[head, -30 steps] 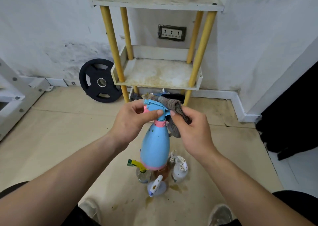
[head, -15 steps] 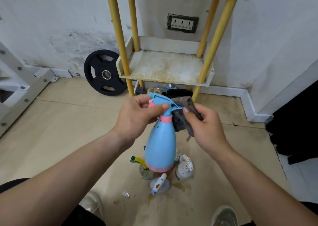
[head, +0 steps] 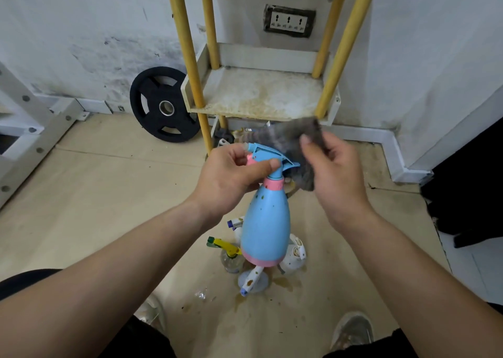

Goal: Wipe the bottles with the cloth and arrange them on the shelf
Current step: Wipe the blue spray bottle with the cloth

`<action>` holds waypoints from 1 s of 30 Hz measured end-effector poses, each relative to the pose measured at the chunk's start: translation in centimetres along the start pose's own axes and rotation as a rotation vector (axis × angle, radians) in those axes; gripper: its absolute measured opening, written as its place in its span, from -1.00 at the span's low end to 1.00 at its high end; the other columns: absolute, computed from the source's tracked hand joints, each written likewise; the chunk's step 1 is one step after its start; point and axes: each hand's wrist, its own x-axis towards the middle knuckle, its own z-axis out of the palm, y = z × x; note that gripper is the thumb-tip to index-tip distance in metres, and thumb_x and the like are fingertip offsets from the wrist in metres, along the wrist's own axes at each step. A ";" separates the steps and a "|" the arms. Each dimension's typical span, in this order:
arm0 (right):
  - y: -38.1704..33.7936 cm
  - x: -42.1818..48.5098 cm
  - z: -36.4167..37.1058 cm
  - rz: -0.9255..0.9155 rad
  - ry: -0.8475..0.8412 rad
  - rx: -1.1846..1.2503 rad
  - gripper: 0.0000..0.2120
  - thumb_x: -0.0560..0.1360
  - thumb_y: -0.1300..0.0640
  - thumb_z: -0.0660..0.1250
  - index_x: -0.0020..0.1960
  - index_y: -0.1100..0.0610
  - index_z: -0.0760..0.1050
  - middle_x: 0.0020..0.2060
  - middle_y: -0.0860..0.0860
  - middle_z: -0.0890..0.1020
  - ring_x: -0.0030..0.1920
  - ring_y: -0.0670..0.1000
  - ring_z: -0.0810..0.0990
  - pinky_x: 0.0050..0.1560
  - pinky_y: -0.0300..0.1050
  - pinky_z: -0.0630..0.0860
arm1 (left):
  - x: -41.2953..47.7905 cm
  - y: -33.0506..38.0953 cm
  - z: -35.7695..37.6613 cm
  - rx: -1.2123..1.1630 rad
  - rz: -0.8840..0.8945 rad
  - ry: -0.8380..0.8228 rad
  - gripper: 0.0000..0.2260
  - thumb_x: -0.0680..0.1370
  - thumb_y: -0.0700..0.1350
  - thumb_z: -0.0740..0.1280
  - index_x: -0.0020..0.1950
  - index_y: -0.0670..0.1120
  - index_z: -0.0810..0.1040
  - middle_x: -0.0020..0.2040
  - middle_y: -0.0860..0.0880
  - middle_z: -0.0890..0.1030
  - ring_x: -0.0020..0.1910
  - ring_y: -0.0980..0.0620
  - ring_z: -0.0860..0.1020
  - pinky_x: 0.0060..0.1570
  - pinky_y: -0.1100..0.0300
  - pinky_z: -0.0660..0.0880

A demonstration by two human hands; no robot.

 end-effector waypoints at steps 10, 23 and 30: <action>1.2 -0.5 0.5 -0.038 0.088 -0.090 -0.81 0.62 0.04 0.24 0.04 0.01 0.64 -0.07 -0.13 0.71 0.00 -0.09 0.65 0.10 -0.03 0.59 | 0.6 -0.1 -0.3 -0.078 -0.042 0.101 -0.86 0.55 -0.21 0.45 0.09 -0.20 0.66 -0.08 -0.13 0.74 -0.10 -0.07 0.72 -0.15 0.19 0.63; 2.4 -2.1 2.0 -0.219 -0.035 -0.717 -0.47 0.63 0.01 0.12 0.59 0.02 0.27 0.57 -0.12 0.29 0.60 -0.10 0.18 0.54 -0.09 0.27 | 0.5 -0.6 0.6 -0.062 -0.033 -0.017 -0.74 0.72 -0.24 0.14 0.12 -0.44 0.50 -0.10 -0.28 0.64 -0.03 -0.10 0.69 0.20 -0.02 0.60; 3.5 -2.0 1.3 -0.591 -0.155 -0.968 -0.51 0.61 0.12 0.13 0.52 0.15 0.39 0.51 0.04 0.41 0.55 0.07 0.31 0.42 0.20 0.45 | 0.7 0.0 0.0 -0.109 -0.041 0.060 -0.79 0.69 -0.31 0.18 -0.03 -0.42 0.51 -0.18 -0.20 0.42 -0.21 -0.14 0.36 -0.02 0.00 0.62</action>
